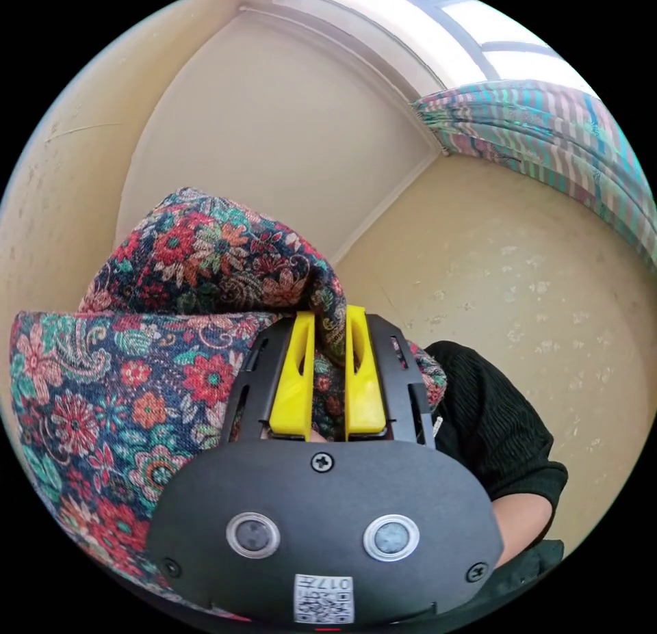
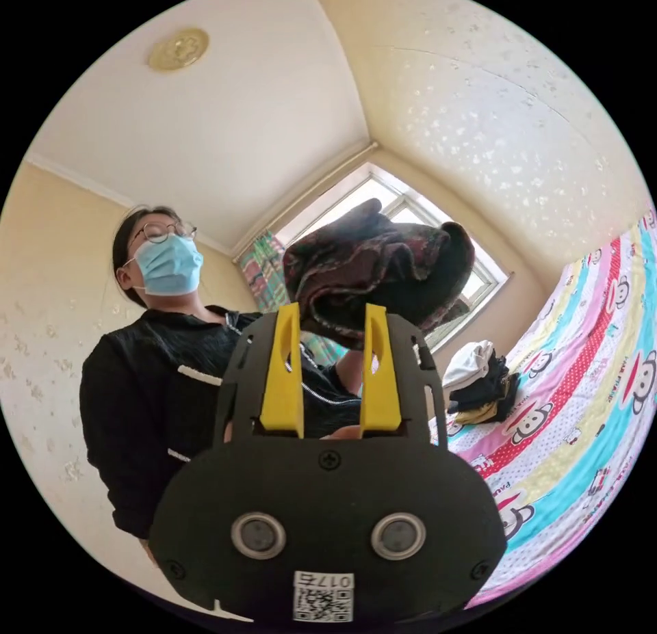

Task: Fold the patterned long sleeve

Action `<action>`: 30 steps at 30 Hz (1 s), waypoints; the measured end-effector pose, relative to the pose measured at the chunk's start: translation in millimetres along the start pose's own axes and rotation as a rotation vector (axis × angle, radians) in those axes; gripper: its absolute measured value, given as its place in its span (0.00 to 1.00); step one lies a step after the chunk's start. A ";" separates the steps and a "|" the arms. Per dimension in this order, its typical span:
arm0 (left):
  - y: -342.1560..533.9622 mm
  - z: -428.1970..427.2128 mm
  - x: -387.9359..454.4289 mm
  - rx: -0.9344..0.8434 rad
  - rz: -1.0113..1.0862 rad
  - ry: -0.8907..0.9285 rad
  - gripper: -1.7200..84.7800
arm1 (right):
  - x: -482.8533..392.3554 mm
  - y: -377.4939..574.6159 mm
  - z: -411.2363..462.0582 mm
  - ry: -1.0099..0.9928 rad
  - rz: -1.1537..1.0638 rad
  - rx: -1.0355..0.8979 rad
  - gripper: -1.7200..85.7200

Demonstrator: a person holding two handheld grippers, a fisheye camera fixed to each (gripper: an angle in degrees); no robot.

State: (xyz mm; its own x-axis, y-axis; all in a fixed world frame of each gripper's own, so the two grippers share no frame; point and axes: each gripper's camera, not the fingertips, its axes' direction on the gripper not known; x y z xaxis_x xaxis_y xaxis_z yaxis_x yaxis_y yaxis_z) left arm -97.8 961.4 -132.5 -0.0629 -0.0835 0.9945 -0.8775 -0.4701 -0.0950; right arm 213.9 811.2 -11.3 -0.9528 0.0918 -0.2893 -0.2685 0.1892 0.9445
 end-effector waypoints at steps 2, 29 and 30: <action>-7.1 6.0 4.8 -0.023 0.031 -0.059 0.11 | 1.1 -4.0 10.5 -0.064 -0.027 -0.055 0.13; 77.7 58.1 -114.9 0.133 -0.091 -0.342 0.11 | 94.7 -0.8 85.4 -0.530 0.098 -0.089 0.04; 80.7 57.8 -117.1 0.133 -0.094 -0.363 0.11 | 95.4 -3.0 78.6 -0.549 0.091 -0.035 0.04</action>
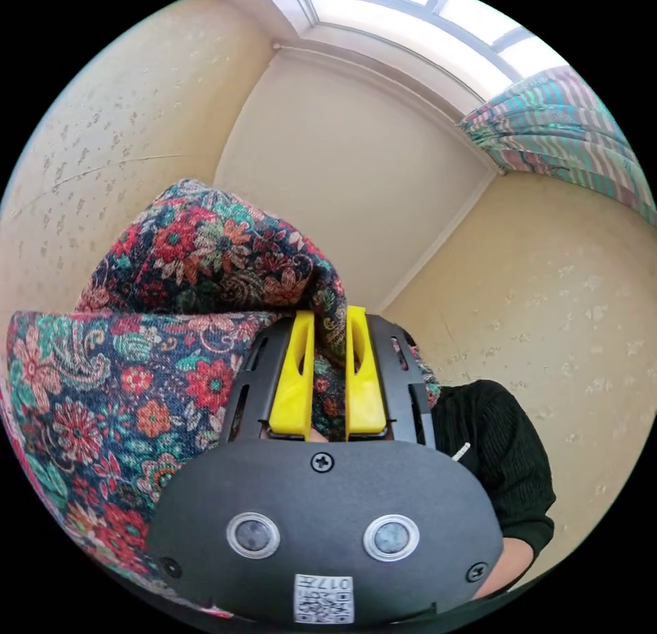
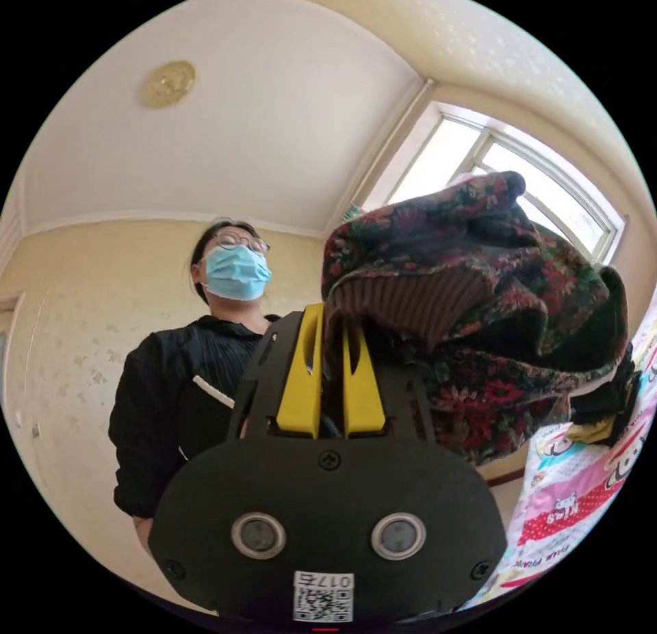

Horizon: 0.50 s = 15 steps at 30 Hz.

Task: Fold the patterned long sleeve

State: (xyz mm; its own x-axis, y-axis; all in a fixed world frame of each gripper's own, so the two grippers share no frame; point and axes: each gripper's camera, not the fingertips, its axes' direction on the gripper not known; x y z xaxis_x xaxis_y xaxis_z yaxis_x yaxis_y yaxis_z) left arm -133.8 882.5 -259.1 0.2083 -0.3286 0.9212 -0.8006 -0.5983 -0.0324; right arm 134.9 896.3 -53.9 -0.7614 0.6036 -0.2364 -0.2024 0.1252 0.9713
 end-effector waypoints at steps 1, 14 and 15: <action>4.6 0.5 -3.7 -0.008 -0.001 -0.049 0.11 | -1.5 -2.1 -3.3 -0.010 -0.005 0.018 0.03; 101.1 38.1 -129.7 -0.602 -0.561 -0.818 0.12 | -87.1 -62.7 -46.1 0.357 -0.276 0.035 0.02; 108.4 39.2 -135.7 -0.612 -0.574 -0.819 0.12 | -96.5 -65.4 -38.9 0.416 -0.319 -0.017 0.02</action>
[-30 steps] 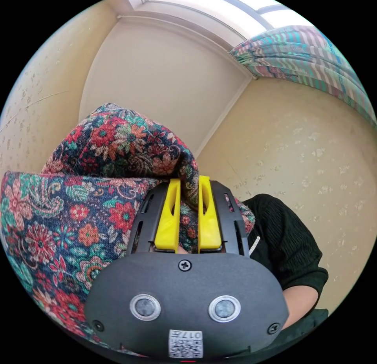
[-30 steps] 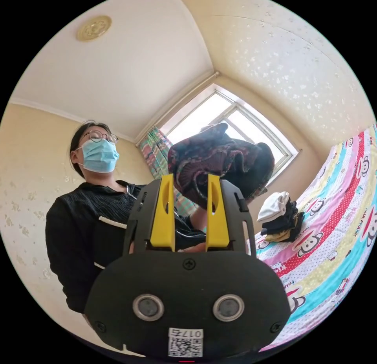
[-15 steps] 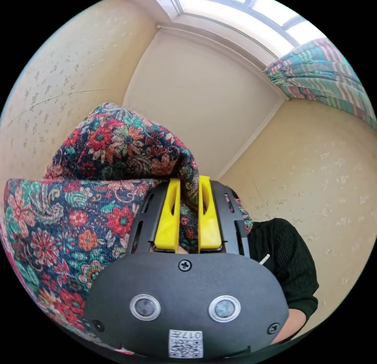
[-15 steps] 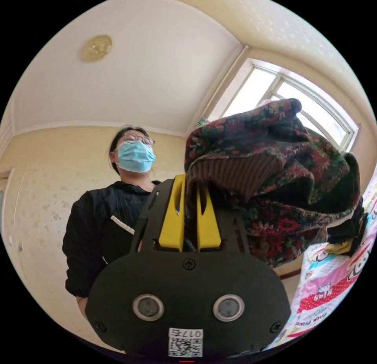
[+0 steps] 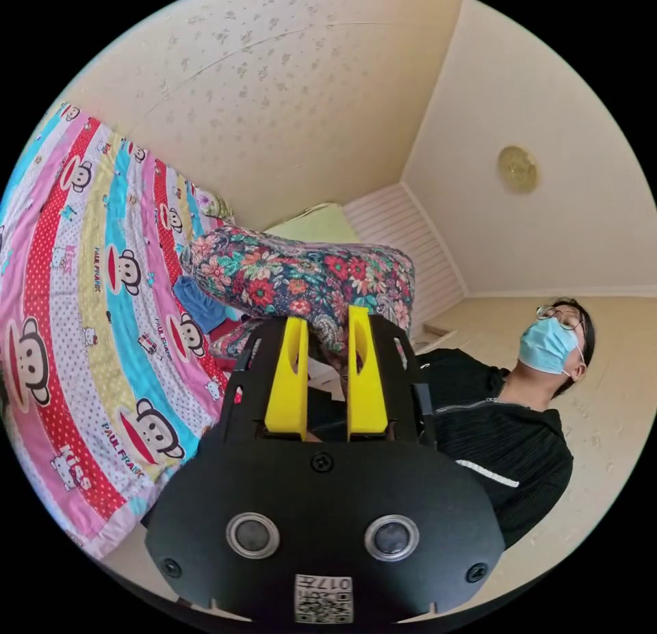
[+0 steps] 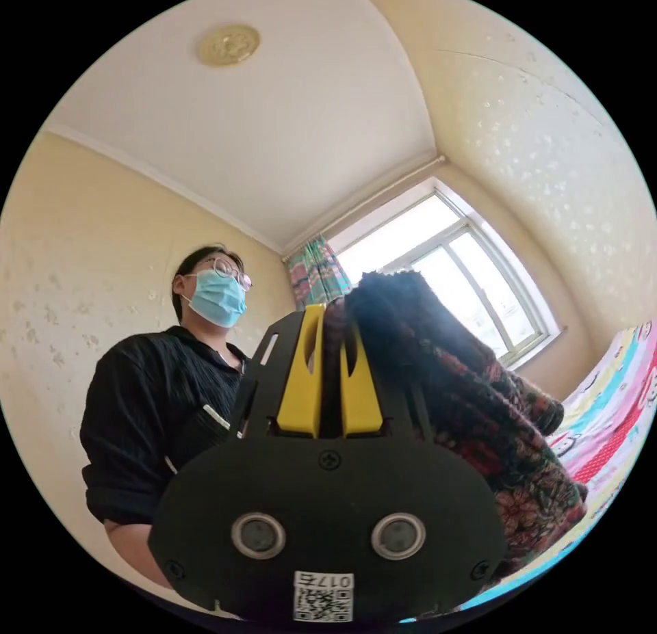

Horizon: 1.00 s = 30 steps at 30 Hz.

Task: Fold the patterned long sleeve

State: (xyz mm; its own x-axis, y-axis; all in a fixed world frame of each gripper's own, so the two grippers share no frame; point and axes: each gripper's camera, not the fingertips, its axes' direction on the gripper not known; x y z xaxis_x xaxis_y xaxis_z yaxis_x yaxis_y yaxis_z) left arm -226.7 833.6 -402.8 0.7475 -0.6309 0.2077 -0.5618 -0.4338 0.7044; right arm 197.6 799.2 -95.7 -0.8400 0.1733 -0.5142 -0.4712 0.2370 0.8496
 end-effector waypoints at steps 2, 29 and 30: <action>4.0 25.0 -18.4 -0.012 -0.033 0.089 0.12 | -13.2 -5.1 4.1 0.071 -0.056 -0.039 0.02; 21.3 331.3 36.3 0.079 0.148 -0.014 0.14 | -44.3 53.0 59.8 0.515 -0.033 -0.158 0.02; 23.8 333.5 37.8 0.085 0.151 -0.031 0.14 | -45.1 56.0 63.2 0.534 -0.029 -0.157 0.02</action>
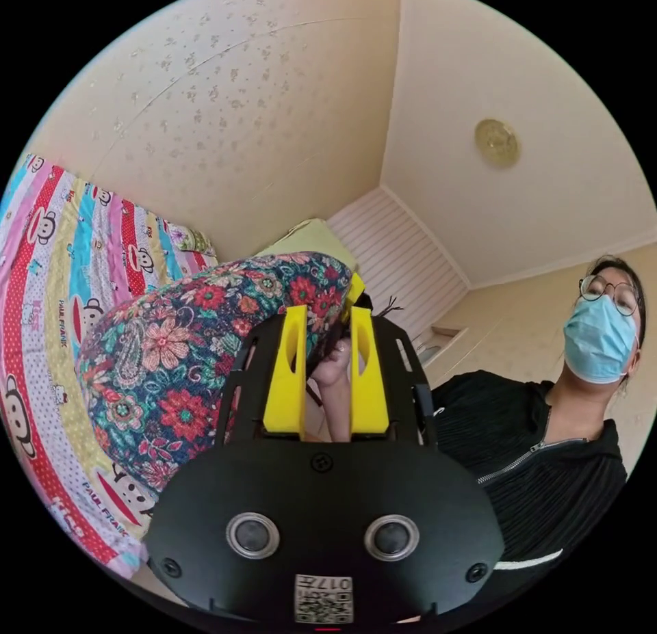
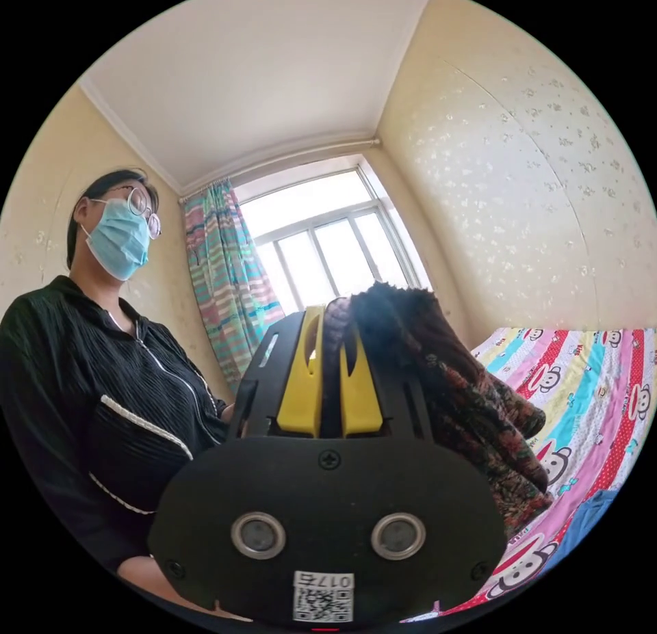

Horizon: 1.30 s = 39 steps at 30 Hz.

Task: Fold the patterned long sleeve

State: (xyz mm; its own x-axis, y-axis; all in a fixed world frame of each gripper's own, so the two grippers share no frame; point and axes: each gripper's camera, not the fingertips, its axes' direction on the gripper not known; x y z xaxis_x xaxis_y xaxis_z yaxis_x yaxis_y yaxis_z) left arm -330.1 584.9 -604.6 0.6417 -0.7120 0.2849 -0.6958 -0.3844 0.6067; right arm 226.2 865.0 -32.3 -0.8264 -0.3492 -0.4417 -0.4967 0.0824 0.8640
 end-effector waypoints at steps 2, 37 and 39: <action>8.4 9.3 18.2 0.003 0.047 -0.114 0.17 | -5.7 0.6 6.9 0.046 -0.006 -0.021 0.02; 62.9 -74.9 96.4 0.340 0.059 -0.353 0.06 | -0.8 -6.3 -11.7 -0.018 0.019 -0.052 0.02; 62.9 -88.6 92.7 0.384 0.028 -0.285 0.05 | 11.2 -3.7 -19.9 -0.074 0.068 -0.013 0.02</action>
State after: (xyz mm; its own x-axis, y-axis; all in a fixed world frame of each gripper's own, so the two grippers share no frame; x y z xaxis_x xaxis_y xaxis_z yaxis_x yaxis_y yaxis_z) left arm -285.8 546.8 -474.3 0.5445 -0.8373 0.0500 -0.8148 -0.5139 0.2683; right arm 224.0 842.2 -35.6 -0.8755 -0.2733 -0.3986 -0.4360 0.0906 0.8954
